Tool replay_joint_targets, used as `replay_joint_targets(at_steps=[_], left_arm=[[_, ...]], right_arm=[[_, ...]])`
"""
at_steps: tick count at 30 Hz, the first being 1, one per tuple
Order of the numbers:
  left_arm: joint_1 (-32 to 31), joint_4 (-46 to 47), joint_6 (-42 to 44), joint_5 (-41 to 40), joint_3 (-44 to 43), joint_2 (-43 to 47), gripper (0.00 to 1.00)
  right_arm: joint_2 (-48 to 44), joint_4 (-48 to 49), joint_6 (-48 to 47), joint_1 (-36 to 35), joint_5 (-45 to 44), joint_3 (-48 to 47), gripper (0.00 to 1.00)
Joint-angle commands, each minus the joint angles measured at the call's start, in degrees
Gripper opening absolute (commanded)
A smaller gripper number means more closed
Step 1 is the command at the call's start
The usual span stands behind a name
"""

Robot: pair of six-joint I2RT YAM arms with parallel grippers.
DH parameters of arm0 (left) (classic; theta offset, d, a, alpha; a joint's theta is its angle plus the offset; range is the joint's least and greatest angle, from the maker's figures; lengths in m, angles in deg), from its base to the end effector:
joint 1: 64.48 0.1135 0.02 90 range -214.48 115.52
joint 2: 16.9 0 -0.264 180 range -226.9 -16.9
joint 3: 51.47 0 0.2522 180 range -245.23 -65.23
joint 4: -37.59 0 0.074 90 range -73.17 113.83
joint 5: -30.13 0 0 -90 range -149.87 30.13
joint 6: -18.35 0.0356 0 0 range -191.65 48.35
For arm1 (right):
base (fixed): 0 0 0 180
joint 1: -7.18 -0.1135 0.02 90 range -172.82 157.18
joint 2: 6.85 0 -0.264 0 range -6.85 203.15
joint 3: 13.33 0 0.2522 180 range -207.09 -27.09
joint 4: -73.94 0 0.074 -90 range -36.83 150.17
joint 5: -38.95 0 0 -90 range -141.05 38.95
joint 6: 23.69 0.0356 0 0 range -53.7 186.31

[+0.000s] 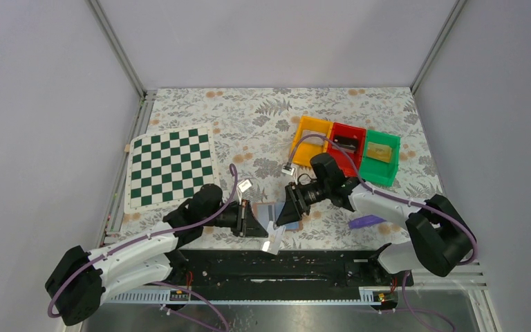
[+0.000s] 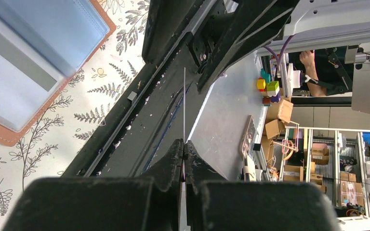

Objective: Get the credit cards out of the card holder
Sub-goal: Place the credit card in the storage box.

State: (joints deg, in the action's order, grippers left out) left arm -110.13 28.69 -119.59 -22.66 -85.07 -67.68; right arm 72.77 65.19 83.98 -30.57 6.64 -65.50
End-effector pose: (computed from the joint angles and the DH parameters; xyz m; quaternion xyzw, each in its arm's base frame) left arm 0.1146 -0.1480 0.1985 0.1528 0.8073 -0.5510 0.1461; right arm 0.1961 0.1899 0.2020 -0.3511 0.7311 0.5652 0.1508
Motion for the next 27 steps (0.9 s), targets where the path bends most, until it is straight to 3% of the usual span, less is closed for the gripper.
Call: replay_joint_targets(at_steps=[1, 8, 10, 14, 16, 21, 27], left_arm=[[0.21, 4.12, -0.09, 2.13, -0.48, -0.22, 0.0], [0.21, 5.13, -0.54, 2.21, 0.1, -0.2, 0.0], [0.22, 5.35, -0.76, 2.08, 0.19, -0.22, 0.0], [0.25, 5.75, -1.44, 1.77, 0.43, -0.1, 0.0], [0.34, 4.48, -1.09, 0.42, 0.25, 0.34, 0.02], [0.55, -3.8, 2.66, -5.42, -2.59, 2.52, 0.43], [0.86, -23.75, 8.02, -24.6, -11.27, 6.45, 0.73]], right_arm=[[0.53, -0.28, -1.68, -1.35, 3.17, -2.22, 0.52], [1.07, 0.46, -1.77, -2.71, 4.65, -2.22, 0.43], [0.8, 0.79, -1.72, -2.79, 4.67, -2.05, 0.35], [-0.92, 1.31, -1.16, -2.78, 2.91, -1.42, 0.06], [-2.47, 0.92, -0.48, -2.76, 1.15, -1.4, 0.0], [-6.64, -1.39, 2.24, -1.96, -5.57, -1.91, 0.0], [-11.08, -11.36, 3.15, 3.88, -16.55, -4.81, 0.0]])
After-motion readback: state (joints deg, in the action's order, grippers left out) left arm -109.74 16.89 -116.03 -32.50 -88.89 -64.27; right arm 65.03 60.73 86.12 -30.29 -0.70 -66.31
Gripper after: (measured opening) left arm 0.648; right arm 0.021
